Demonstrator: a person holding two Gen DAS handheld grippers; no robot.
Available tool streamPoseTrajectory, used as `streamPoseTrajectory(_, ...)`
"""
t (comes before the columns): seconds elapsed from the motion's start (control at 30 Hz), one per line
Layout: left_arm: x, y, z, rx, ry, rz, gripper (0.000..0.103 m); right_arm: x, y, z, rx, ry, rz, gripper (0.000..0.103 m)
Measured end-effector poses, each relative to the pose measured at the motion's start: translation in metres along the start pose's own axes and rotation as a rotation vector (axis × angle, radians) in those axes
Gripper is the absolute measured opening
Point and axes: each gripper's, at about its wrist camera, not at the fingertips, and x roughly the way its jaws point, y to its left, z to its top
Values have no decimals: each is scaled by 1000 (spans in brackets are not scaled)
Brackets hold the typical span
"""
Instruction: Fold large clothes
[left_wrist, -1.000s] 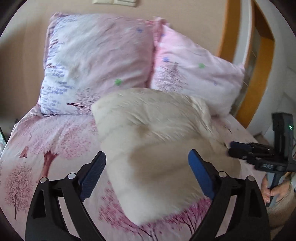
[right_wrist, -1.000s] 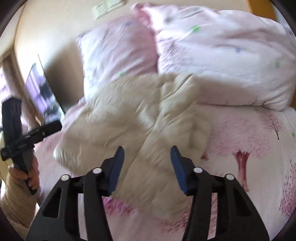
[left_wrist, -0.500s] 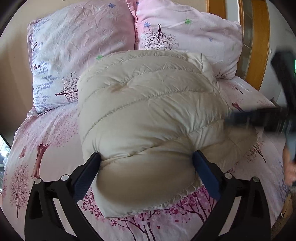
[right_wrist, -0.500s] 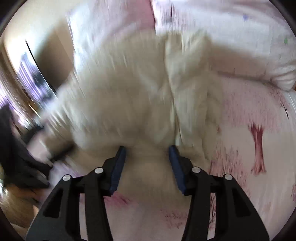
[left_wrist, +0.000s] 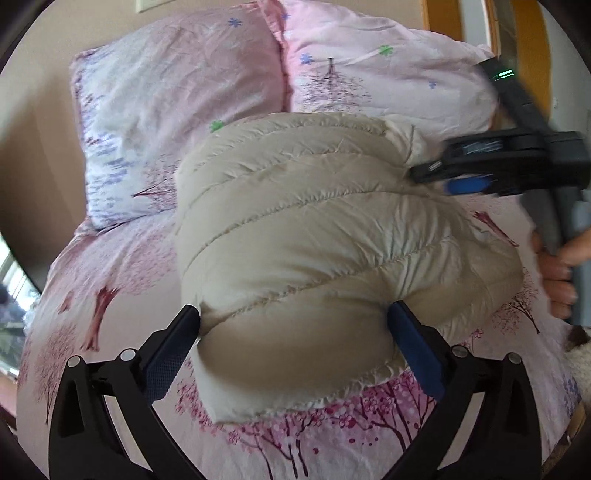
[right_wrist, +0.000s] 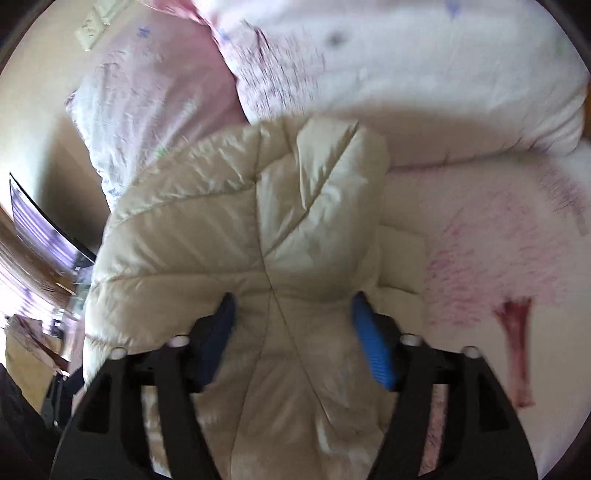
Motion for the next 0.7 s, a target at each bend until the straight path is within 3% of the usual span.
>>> streamPoseTrajectory(0.07, -4, 3, -2, -36, 12, -3, 102, -36, 12, -11, -64, -107, -72, 100)
streamPoseTrajectory(0.2, -14, 13, -12, -125, 43, -24, 102, -84, 33, -40, -166, -240, -226, 101)
streamPoseTrajectory(0.27, -19, 16, -18, -151, 47, -28, 102, -93, 36, -47, -177, -262, -257, 101)
streamPoseTrajectory(0.33, -25, 17, -24, -169, 68, -7, 102, -99, 36, -59, -163, -266, -259, 101)
streamPoseTrajectory(0.47, -35, 16, -34, -187, 109, 28, 102, -105, 28, -76, -122, -200, -175, 101)
streamPoseTrajectory(0.7, -46, 8, -47, -188, 186, 57, 102, -110, 29, -105, -110, -121, -143, 101)
